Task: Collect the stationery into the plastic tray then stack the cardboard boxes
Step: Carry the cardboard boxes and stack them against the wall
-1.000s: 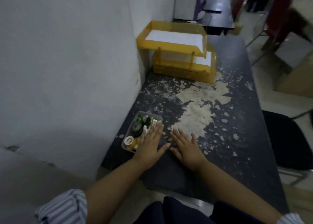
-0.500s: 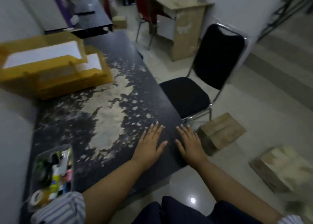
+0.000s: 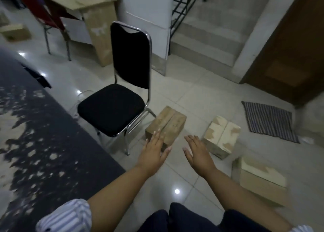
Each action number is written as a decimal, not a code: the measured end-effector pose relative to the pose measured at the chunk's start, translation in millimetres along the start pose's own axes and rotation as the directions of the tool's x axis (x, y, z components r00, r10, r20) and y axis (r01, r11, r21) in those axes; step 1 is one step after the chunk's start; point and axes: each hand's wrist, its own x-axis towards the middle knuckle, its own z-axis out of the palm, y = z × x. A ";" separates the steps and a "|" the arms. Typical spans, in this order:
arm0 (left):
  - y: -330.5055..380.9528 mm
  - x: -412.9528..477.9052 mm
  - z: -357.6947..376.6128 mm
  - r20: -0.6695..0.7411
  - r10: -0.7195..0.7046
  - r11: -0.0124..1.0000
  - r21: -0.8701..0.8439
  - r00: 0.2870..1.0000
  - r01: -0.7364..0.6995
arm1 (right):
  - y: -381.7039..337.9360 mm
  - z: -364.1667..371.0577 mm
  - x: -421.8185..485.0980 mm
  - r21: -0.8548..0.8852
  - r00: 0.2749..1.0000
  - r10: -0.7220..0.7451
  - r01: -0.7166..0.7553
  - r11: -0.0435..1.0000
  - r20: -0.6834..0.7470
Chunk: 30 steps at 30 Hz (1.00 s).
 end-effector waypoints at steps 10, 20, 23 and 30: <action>41.1 84.7 24.6 0.061 -0.067 0.994 -0.083 0.996 0.072 | 68.3 -39.9 54.6 0.078 0.998 0.057 -0.055 0.995 -0.026; 19.0 185.3 29.0 0.137 -0.146 0.979 -0.122 0.980 0.163 | 94.2 -19.7 156.2 0.101 0.997 0.074 -0.076 0.992 0.017; 4.8 217.4 34.8 0.128 -0.164 0.973 -0.143 0.978 0.182 | 106.1 -5.5 193.3 0.116 0.996 0.083 -0.085 0.990 0.023; -39.1 281.8 91.7 0.163 -0.214 0.972 -0.062 0.963 0.226 | 143.8 46.6 265.6 0.176 0.997 0.056 -0.066 0.982 0.060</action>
